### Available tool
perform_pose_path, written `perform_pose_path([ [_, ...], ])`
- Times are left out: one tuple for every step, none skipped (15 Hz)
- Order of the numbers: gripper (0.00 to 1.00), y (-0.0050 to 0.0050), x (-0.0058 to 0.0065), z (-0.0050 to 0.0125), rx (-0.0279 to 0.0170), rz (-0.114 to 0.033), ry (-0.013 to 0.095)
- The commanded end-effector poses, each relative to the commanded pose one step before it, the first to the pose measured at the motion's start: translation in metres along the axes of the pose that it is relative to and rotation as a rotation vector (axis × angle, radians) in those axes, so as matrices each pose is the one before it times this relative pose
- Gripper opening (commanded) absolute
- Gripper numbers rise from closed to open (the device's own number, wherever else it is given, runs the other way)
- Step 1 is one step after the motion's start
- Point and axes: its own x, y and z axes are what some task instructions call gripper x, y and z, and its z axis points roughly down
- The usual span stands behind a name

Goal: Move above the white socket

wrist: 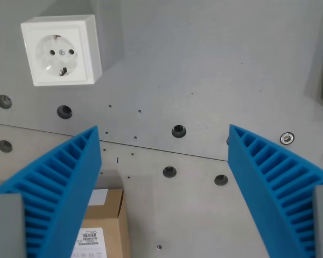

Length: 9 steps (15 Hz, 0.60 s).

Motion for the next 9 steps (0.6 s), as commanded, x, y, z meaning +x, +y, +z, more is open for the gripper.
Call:
perform_pose_path([
  [1.00, -0.00587, 0.00194, 0.00547, -0.01474, 0.0083, 0.0334],
  [1.00, -0.00174, 0.00044, 0.00219, -0.00170, 0.0029, 0.0044],
  [1.00, -0.00191, 0.00042, 0.00237, -0.00170, 0.0011, 0.0044],
  [1.00, -0.00207, 0.00041, 0.00255, -0.00240, 0.0014, 0.0059],
  [1.00, -0.00222, 0.00038, 0.00272, -0.00119, 0.0013, 0.0059],
  [1.00, -0.00196, 0.00021, 0.00236, -0.00095, -0.0014, 0.0064],
  [1.00, -0.00205, 0.00012, 0.00249, 0.00055, -0.0019, 0.0048],
  [1.00, -0.00213, 0.00002, 0.00262, 0.00091, 0.0005, 0.0049],
  [1.00, -0.00223, -0.00004, 0.00275, -0.00076, 0.0003, 0.0055],
])
